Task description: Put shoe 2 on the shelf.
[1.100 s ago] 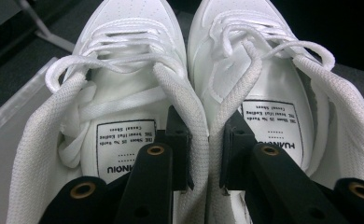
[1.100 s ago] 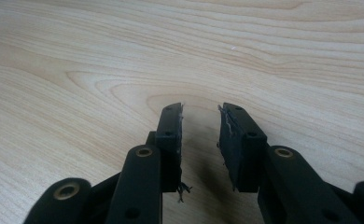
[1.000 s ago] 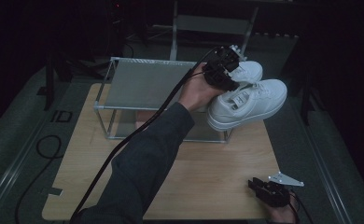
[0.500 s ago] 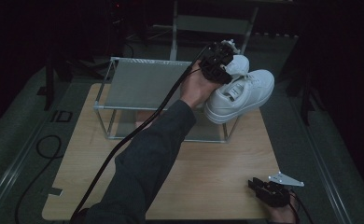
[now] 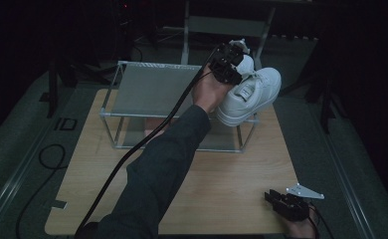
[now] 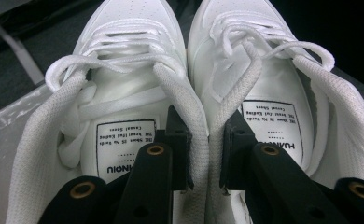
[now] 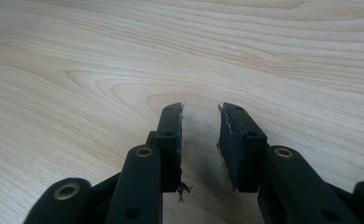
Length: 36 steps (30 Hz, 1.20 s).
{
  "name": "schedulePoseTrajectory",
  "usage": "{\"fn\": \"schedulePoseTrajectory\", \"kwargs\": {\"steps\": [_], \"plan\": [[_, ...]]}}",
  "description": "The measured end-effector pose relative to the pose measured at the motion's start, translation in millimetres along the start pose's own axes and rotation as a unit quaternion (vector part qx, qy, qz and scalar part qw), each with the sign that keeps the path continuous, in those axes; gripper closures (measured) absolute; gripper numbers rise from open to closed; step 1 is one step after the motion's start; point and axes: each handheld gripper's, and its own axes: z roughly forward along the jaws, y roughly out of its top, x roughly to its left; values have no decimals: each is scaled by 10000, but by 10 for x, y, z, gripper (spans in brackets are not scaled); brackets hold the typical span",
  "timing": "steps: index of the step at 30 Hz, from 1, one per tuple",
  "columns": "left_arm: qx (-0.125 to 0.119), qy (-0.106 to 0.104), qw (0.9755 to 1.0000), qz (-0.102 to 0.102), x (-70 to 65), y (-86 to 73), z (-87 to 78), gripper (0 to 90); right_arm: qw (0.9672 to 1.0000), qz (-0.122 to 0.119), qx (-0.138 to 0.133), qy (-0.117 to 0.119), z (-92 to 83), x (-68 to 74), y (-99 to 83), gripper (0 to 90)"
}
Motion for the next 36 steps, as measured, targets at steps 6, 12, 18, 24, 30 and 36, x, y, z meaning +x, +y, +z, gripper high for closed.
{"fn": "schedulePoseTrajectory", "kwargs": {"steps": [6, 12, 18, 24, 30, 36], "plan": [[20, 179, 9997, -164, 32, -4, 58, 769, 10000, -29, -2, -9, -1, 0, -1, 688], [-18, 335, 9987, -383, 55, -13, 102, 769, 10000, -34, 1, -11, -3, -1, -2, 688], [-22, 475, 9972, -575, 95, -38, 126, 769, 10000, -29, -2, -2, -5, -3, -4, 689], [5, 672, 9938, -882, 175, -67, 120, 769, 10000, -30, -5, 7, -5, -6, -4, 689], [-13, 948, 9886, -1173, 251, -116, 119, 769, 10000, -29, -2, 4, -5, -4, -4, 689], [28, 1136, 9844, -1344, 304, -155, 135, 768, 10000, -30, -2, 8, -6, -5, -4, 688]]}}
